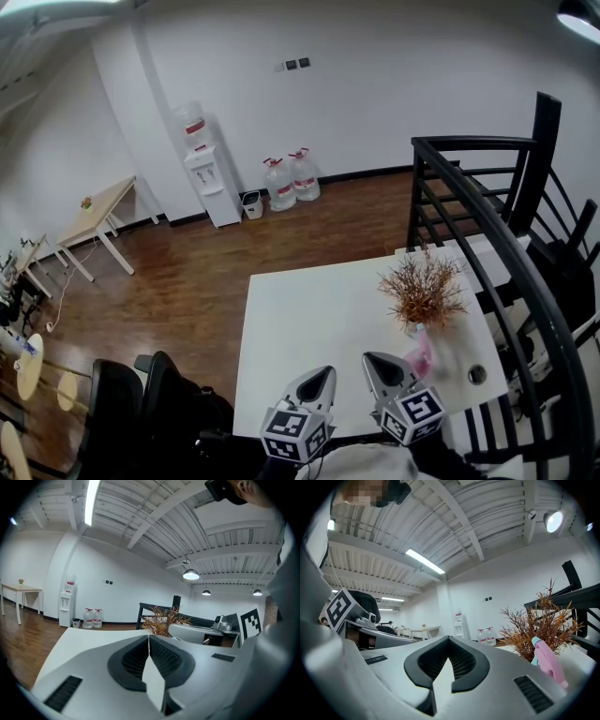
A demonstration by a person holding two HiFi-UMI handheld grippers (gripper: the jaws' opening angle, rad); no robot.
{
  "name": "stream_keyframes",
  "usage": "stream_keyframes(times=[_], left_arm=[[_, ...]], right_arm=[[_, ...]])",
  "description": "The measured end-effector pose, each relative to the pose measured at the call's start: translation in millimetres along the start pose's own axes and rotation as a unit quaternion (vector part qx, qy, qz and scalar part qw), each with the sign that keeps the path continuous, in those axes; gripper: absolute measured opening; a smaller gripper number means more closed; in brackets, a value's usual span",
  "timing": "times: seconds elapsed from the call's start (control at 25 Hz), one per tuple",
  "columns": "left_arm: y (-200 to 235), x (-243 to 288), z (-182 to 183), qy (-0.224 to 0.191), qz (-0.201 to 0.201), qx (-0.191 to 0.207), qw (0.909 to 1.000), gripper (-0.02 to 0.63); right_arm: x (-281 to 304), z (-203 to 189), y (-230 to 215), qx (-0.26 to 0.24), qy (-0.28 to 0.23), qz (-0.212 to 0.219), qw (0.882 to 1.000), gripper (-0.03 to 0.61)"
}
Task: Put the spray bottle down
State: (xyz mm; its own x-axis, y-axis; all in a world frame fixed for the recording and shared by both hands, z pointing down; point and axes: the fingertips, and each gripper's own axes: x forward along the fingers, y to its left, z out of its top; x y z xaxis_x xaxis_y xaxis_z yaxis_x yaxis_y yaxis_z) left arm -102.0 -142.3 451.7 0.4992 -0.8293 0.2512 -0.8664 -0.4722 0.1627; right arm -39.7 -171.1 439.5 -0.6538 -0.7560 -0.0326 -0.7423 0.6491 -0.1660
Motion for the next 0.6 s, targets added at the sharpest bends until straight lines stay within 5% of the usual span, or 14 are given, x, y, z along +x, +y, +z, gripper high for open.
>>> stream_keyframes(times=[0.6], left_arm=[[-7.5,-0.6,-3.6,0.004,-0.005,-0.001,1.0000,-0.009]], right_arm=[[-6.2,2.0,-0.6,0.007,-0.004,-0.005,1.000,-0.011]])
